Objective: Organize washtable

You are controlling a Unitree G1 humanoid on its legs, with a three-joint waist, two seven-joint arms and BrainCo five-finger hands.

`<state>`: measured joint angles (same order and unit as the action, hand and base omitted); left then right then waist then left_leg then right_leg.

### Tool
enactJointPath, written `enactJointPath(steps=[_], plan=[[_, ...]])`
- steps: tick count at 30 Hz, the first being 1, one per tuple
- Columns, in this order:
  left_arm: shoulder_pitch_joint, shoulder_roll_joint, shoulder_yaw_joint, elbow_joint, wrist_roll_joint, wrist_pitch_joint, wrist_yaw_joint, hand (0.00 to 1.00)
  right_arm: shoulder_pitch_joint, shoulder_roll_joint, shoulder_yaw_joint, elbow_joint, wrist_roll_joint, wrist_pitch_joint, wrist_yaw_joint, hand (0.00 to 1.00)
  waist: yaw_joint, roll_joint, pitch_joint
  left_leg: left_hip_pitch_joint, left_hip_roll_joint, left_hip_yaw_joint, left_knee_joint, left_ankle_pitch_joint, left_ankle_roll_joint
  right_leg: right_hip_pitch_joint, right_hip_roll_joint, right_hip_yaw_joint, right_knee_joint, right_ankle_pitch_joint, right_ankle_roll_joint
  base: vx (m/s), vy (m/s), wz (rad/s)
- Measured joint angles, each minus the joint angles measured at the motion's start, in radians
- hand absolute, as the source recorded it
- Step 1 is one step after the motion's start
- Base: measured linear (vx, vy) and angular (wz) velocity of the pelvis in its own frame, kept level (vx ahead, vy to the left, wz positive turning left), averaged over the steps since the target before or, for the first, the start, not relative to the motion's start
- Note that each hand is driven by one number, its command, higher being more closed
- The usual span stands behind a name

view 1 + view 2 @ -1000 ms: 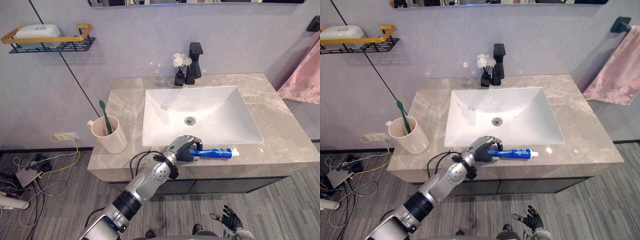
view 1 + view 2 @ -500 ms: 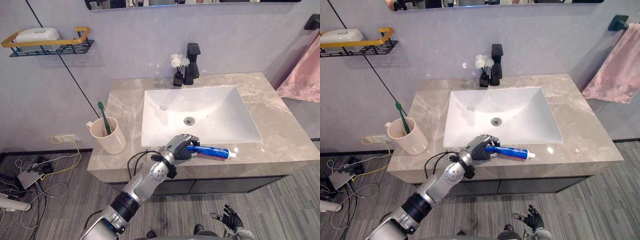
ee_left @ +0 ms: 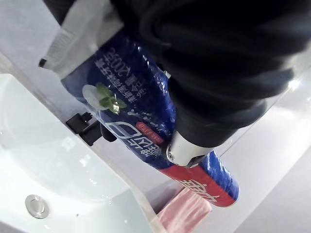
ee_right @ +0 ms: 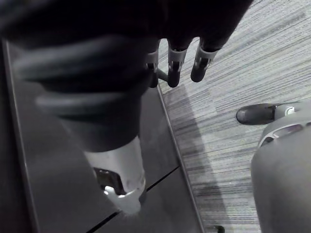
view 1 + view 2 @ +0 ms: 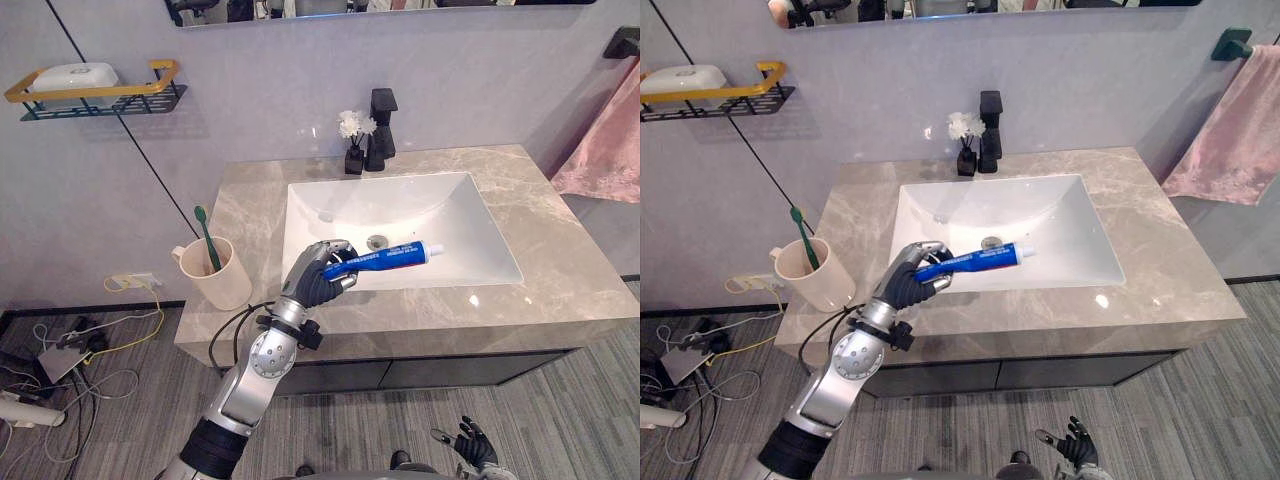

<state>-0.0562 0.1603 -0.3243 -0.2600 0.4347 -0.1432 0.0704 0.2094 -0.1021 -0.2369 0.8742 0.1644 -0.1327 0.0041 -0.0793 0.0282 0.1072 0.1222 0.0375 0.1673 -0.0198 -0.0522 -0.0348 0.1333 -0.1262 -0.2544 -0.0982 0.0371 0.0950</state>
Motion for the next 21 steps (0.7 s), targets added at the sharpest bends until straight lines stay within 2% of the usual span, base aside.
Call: enactJointPath(steps=[6, 11, 14, 21], plan=[[0.046, -0.041, 0.084, -0.105, -0.101, -0.023, 0.029, 1.00, 0.026, 0.001, -0.005, -0.005, 0.024, -0.013, 0.000, 0.00, 0.009, -0.005, -0.003, 0.010, 0.001, 0.015, -0.001, -0.003, 0.000, -0.002, 0.001, 0.017, 0.006, 0.000, 0.000, -0.02, 0.001, -0.08], [0.111, -0.060, 0.138, -0.177, -0.204, -0.031, 0.043, 1.00, 0.078, 0.021, -0.072, -0.148, 0.043, -0.014, 0.001, 0.00, 0.010, -0.012, -0.022, 0.013, 0.001, 0.036, -0.001, -0.010, 0.003, -0.015, 0.001, 0.040, 0.013, 0.000, 0.000, -0.01, 0.007, -0.13], [0.141, -0.079, 0.173, -0.218, -0.240, -0.038, 0.044, 1.00, 0.113, 0.019, -0.121, -0.284, 0.076, -0.016, 0.004, 0.00, 0.010, -0.021, -0.028, 0.016, 0.002, 0.045, -0.001, -0.011, 0.005, -0.016, 0.002, 0.048, 0.014, 0.000, 0.000, -0.01, -0.001, -0.08], [0.233, -0.089, 0.220, -0.275, -0.277, -0.042, 0.042, 1.00, 0.175, 0.018, -0.241, -0.719, 0.218, -0.019, 0.066, 0.00, 0.008, -0.030, -0.035, 0.031, 0.007, 0.090, -0.001, -0.027, 0.003, -0.035, 0.007, 0.090, 0.024, -0.001, 0.001, -0.02, -0.002, -0.19]])
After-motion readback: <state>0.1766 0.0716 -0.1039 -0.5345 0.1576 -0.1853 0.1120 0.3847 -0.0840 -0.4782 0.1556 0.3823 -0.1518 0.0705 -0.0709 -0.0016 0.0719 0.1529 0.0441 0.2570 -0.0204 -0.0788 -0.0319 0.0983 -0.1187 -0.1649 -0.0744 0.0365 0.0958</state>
